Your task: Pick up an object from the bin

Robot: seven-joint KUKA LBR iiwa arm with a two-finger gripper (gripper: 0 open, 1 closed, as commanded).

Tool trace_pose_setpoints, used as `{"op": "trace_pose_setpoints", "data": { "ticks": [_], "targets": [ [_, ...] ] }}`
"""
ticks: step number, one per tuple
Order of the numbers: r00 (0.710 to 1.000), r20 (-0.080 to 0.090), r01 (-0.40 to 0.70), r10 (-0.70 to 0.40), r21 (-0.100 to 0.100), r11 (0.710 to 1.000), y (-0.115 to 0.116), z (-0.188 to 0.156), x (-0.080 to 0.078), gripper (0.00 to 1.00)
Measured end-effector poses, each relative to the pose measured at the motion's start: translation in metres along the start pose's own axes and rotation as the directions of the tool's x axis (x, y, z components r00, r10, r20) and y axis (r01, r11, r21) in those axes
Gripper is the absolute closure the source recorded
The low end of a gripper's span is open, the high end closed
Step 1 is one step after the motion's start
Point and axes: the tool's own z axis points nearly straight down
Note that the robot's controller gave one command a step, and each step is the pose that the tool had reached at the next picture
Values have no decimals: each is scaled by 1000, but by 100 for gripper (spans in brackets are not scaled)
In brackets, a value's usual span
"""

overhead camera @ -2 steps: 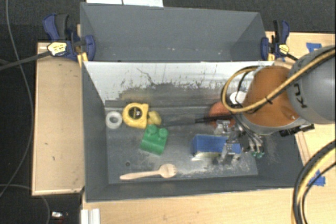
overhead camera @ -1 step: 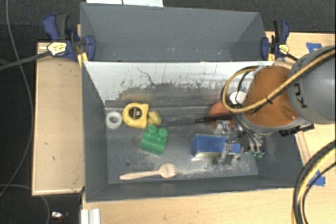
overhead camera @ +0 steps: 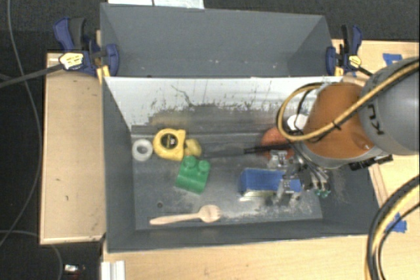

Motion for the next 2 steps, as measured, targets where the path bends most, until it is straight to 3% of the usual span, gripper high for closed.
{"op": "trace_pose_setpoints", "data": {
  "ticks": [1,2],
  "targets": [
    [1000,0,1,-1,0,1000,0,0,0,100],
    [1000,3,-9,9,0,1000,7,-147,-3,100]
  ]
}}
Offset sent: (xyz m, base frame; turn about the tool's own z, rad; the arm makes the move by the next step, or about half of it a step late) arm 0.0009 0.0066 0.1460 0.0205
